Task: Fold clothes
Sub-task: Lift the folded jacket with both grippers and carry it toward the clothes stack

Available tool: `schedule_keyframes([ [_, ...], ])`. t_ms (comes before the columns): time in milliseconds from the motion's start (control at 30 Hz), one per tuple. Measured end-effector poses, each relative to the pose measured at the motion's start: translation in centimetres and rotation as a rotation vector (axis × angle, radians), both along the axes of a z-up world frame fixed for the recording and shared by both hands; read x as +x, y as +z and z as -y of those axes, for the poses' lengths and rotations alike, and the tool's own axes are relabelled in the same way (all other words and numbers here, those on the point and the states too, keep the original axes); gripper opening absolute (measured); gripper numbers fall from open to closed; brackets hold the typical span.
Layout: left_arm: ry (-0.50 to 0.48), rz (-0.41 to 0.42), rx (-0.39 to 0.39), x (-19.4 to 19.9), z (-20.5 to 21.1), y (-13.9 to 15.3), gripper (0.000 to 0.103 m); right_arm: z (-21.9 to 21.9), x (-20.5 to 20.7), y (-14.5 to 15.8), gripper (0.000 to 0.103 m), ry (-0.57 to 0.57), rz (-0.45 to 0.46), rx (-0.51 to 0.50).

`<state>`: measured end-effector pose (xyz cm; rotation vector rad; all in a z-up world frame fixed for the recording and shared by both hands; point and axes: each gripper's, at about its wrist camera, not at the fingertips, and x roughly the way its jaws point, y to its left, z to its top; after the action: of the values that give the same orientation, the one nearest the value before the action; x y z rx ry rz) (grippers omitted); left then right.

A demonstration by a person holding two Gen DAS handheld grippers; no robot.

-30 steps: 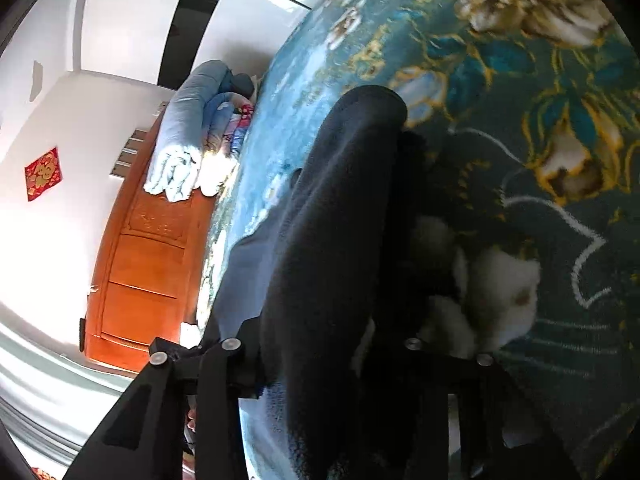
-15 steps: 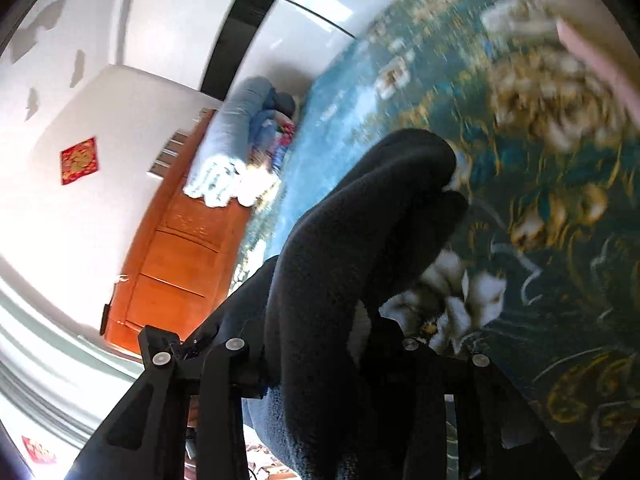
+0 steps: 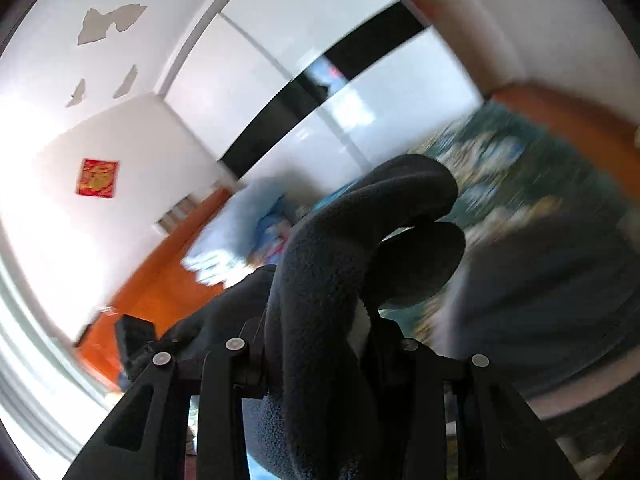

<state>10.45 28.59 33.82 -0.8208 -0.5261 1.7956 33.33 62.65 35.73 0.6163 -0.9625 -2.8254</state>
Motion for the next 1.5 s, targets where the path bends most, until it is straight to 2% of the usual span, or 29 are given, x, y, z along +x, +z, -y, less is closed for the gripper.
schedule_keyframes([
  [100,-0.066,0.014,0.052,0.0,-6.6,-0.4,0.034,-5.2,1.8,2.3,0.038,-0.076,-0.003,0.07],
  [167,-0.097,0.033,0.09,-0.1,-10.2,-1.4,0.034,-8.6,2.7,1.9,0.038,-0.106,-0.017,0.079],
  [300,-0.141,0.068,0.131,0.7,-15.1,-6.2,0.034,-15.4,4.5,0.9,0.038,-0.166,-0.042,0.092],
  [367,-0.152,0.099,0.116,1.0,-16.1,-9.1,0.034,-18.4,4.5,-2.2,0.038,-0.181,-0.028,0.047],
  [500,-0.155,0.163,0.089,1.4,-17.1,-14.2,0.034,-22.6,3.6,-10.7,0.038,-0.201,0.061,-0.059],
  [567,-0.165,0.172,0.097,1.8,-16.9,-15.4,0.034,-24.0,4.3,-13.2,0.038,-0.175,0.004,-0.128],
  [600,-0.17,0.165,0.104,1.9,-16.8,-15.5,0.034,-24.6,4.7,-14.3,0.039,-0.161,-0.025,-0.16],
  [700,-0.177,0.12,0.097,2.3,-16.8,-15.1,0.039,-25.2,4.9,-15.1,0.042,-0.12,-0.084,-0.182],
  [767,-0.188,0.105,0.101,2.3,-16.8,-14.9,0.05,-25.2,4.8,-15.0,0.047,-0.115,-0.084,-0.198],
  [833,-0.193,0.1,0.102,2.2,-16.3,-14.6,0.067,-25.5,5.3,-15.3,0.05,-0.123,-0.079,-0.21],
  [867,-0.195,0.097,0.103,2.2,-16.1,-14.4,0.069,-25.7,5.5,-15.4,0.051,-0.127,-0.076,-0.216],
  [933,-0.201,0.092,0.105,2.1,-15.7,-14.1,0.078,-26.1,6.1,-15.7,0.061,-0.145,-0.07,-0.229],
  [1033,-0.18,0.08,0.102,1.8,-14.6,-13.7,0.087,-26.8,7.2,-16.0,0.071,-0.184,-0.059,-0.247],
  [1133,-0.127,0.07,0.083,1.0,-13.7,-13.6,0.091,-27.3,8.4,-15.7,0.074,-0.238,-0.061,-0.253],
  [1200,-0.082,0.036,0.044,0.7,-13.1,-13.1,0.091,-27.7,9.4,-15.5,0.074,-0.289,-0.059,-0.269],
  [1267,-0.049,-0.017,0.01,0.8,-12.3,-12.2,0.091,-28.1,10.6,-15.1,0.074,-0.346,-0.056,-0.288],
  [1400,-0.02,-0.138,-0.046,2.1,-11.8,-9.7,0.092,-28.2,13.3,-13.0,0.074,-0.516,-0.079,-0.258],
  [1433,-0.027,-0.162,-0.053,2.4,-12.3,-9.1,0.093,-28.2,13.9,-12.4,0.074,-0.557,-0.083,-0.245],
  [1500,-0.053,-0.202,-0.067,3.5,-13.8,-8.2,0.093,-26.0,13.4,-9.8,0.074,-0.585,-0.06,-0.126],
])
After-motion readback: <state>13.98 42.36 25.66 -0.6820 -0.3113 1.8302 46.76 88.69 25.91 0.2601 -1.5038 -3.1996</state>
